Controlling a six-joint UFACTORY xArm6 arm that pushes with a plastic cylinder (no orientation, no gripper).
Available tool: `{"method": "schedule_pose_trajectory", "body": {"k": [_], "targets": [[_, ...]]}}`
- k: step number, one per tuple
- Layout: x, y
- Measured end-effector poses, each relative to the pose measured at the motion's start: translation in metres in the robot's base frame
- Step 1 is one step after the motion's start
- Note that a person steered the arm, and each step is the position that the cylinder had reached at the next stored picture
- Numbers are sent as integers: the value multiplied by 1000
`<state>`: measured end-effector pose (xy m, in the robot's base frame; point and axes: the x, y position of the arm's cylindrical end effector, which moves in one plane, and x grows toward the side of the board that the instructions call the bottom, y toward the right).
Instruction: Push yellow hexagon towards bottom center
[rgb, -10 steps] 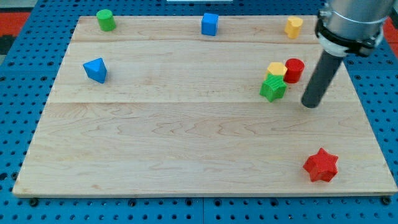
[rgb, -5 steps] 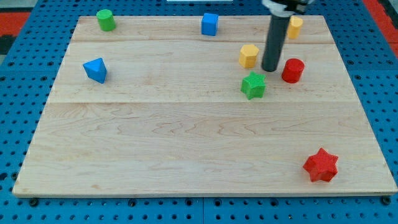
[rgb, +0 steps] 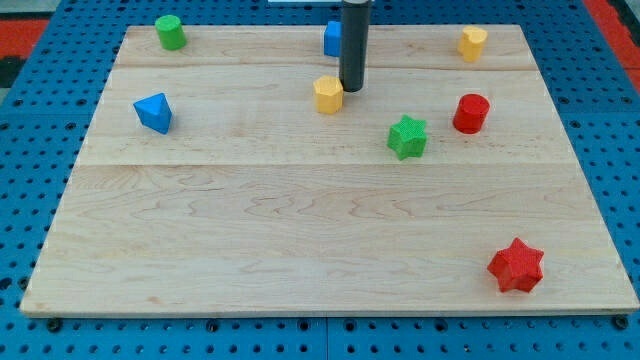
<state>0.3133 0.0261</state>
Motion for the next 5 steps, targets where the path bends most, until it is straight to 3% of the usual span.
{"method": "schedule_pose_trajectory", "body": {"k": [3,5], "targets": [[92,-94],[79,-152]]}}
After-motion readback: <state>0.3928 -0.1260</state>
